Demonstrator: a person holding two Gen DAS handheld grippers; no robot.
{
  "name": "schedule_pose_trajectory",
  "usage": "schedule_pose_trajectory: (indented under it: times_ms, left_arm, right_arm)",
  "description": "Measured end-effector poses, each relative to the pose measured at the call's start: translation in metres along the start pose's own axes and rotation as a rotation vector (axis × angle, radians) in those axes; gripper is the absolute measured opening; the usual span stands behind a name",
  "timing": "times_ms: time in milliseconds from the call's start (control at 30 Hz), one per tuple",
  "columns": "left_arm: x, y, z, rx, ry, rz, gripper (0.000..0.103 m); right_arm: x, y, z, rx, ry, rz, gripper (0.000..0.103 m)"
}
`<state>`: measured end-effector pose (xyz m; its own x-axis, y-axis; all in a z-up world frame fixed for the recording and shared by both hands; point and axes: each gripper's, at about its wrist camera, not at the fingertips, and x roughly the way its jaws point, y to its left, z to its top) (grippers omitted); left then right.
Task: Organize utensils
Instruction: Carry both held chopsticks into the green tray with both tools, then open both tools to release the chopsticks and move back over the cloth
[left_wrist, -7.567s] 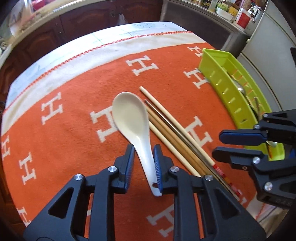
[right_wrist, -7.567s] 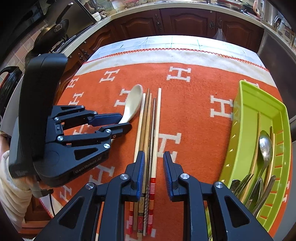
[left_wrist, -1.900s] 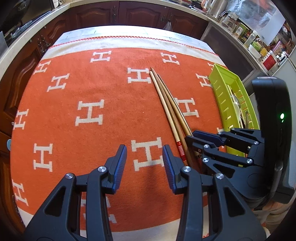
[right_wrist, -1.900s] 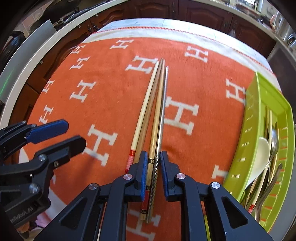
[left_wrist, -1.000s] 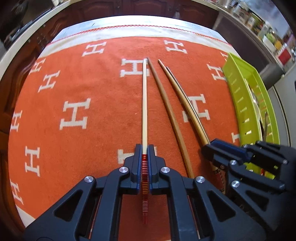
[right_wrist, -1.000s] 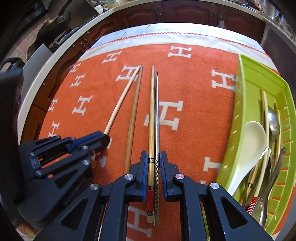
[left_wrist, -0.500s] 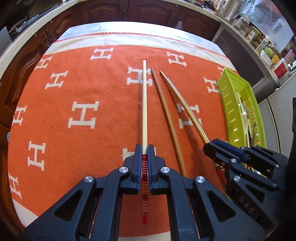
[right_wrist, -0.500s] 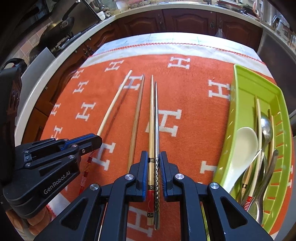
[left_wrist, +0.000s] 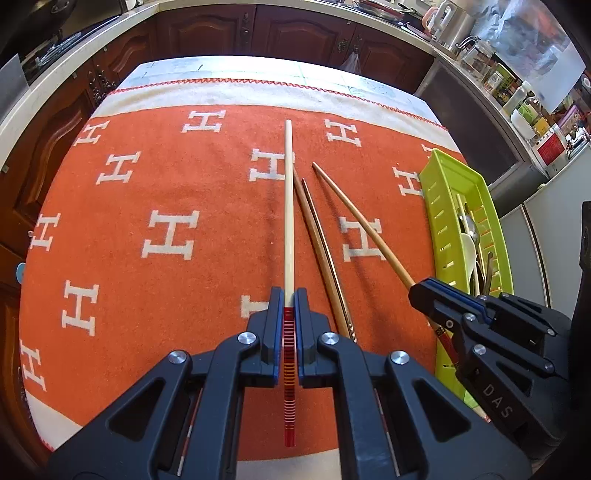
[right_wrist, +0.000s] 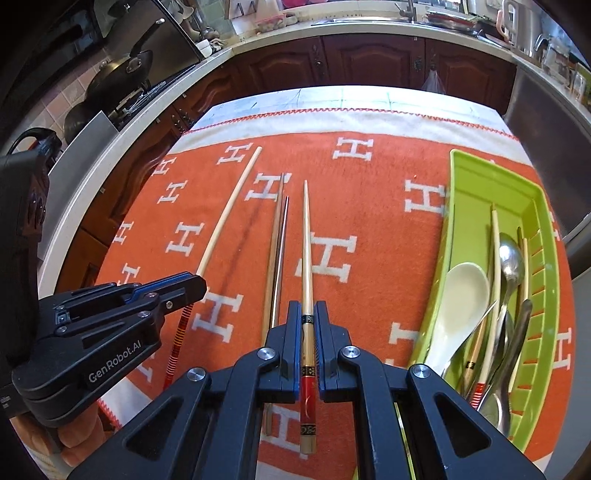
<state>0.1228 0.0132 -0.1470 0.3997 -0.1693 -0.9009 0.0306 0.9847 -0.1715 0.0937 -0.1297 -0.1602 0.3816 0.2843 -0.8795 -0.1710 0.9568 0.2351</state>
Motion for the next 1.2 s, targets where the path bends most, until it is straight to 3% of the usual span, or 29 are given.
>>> schedule_pose_trajectory:
  times_ms: [333,700,933,1200]
  left_arm:
    - [-0.033,-0.035,0.015,0.06,-0.03,-0.075,0.003]
    - [-0.044,-0.148,0.024,0.222,0.011,-0.198,0.003]
    - [-0.013,-0.195,0.014,0.24,0.087,-0.223,0.003]
    - [0.021,-0.198,0.005,0.218,0.158,-0.215,0.003]
  right_arm:
    - [-0.057,-0.017,-0.001,0.045,-0.118,-0.007,0.005]
    - [-0.142,-0.097,-0.037,0.227,-0.248,-0.116,0.005]
    - [-0.135,-0.143,-0.067,0.346,-0.21,-0.129,0.005]
    - [-0.092,-0.164,-0.078,0.403,-0.135,-0.115,0.005]
